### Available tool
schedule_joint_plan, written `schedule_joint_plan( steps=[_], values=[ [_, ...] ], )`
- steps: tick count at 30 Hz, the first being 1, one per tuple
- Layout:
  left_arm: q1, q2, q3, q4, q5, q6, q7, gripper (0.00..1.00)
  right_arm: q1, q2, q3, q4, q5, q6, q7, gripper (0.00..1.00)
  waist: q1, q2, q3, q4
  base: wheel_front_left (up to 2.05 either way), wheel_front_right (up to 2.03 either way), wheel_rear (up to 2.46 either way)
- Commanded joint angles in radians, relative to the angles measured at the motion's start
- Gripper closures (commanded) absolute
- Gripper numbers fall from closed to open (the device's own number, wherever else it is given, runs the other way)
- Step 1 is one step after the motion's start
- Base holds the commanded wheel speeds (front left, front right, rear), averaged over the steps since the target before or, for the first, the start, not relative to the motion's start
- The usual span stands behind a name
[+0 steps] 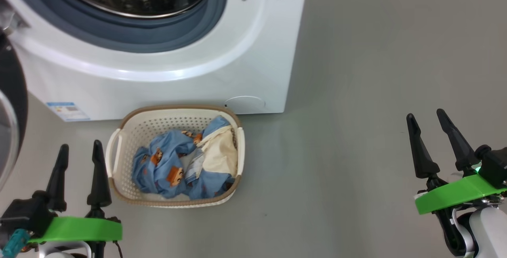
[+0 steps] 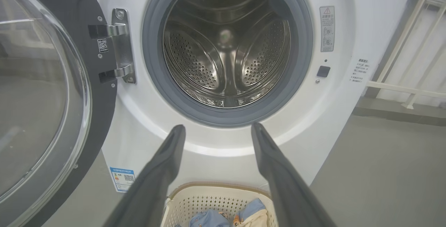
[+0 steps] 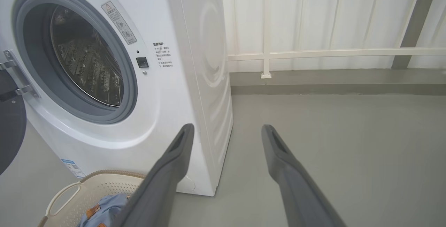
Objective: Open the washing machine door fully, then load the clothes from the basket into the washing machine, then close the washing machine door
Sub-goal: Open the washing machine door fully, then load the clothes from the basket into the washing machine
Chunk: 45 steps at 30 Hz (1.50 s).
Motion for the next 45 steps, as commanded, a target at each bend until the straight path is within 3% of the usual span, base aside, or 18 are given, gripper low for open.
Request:
schedule_joint_plan(
  steps=[1, 13, 30, 45],
  values=[
    [0.008, 0.025, 0.027, -0.02, 0.002, 0.001, -0.005, 0.0, 0.022, -0.01, 0.011, -0.019, -0.007, 0.005, -0.012, 0.0, 0.0, 0.0, -0.02, -0.03, 0.0, 0.0, 0.0],
    [0.054, 0.014, 0.003, -0.024, 0.003, 0.001, -0.005, 0.0, 0.053, 0.0, -0.006, -0.022, -0.009, 0.005, -0.012, 0.0, 0.0, 0.0, -0.048, -0.06, 0.0, 0.0, 0.0],
    [0.064, 0.023, -0.019, -0.013, -0.047, 0.001, -0.005, 0.0, 0.064, 0.001, -0.013, -0.029, -0.01, 0.005, -0.012, 0.0, 0.0, 0.0, -0.055, -0.048, 0.0, -0.02, 0.01],
    [0.057, 0.038, -0.044, -0.023, -0.05, 0.001, -0.005, 0.0, 0.055, 0.008, -0.008, -0.031, -0.01, 0.005, -0.012, 0.0, 0.0, 0.0, -0.04, -0.039, 0.71, -1.3, 0.59]
  ],
)
